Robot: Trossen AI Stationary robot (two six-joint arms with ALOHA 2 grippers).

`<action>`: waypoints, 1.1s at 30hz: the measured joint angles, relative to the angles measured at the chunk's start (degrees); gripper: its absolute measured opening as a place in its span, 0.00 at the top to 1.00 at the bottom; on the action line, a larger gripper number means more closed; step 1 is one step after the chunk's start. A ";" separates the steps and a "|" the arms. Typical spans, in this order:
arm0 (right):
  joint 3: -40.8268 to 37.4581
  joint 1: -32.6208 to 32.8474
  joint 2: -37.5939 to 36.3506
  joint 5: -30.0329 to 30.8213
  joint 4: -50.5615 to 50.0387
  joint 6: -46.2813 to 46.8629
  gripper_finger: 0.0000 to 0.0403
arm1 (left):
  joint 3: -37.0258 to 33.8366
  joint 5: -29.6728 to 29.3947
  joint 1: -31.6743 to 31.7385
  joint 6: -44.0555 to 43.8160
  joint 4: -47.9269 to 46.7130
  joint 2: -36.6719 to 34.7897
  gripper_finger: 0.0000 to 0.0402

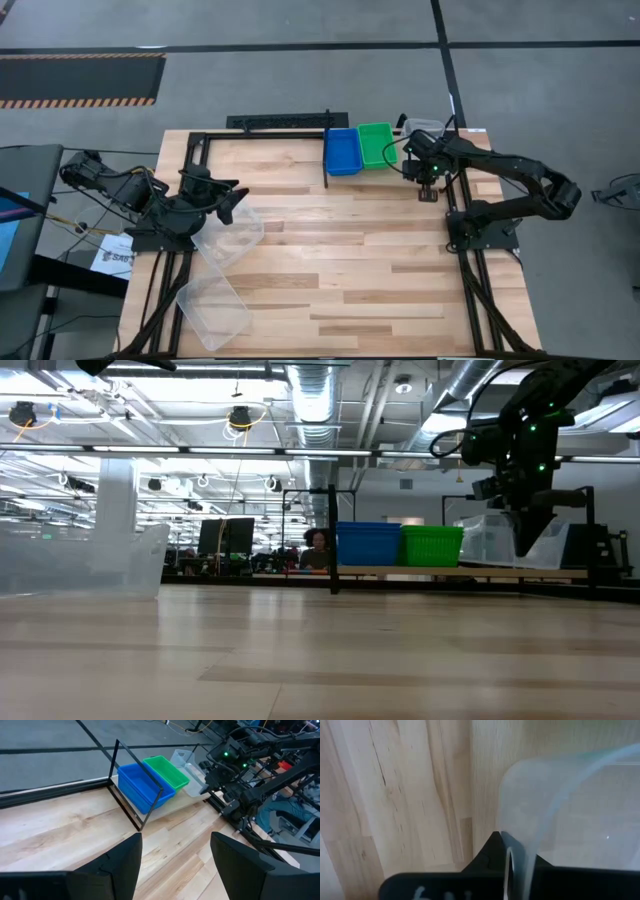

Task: Stack baskets on shelf by color
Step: Put the right transparent bin on the shelf, then stack the top transparent bin on top of the transparent bin on the shelf

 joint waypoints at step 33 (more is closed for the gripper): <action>30.81 3.43 -0.18 -2.56 -14.83 15.04 0.46 | 0.00 12.74 0.00 -8.09 -10.29 1.32 0.44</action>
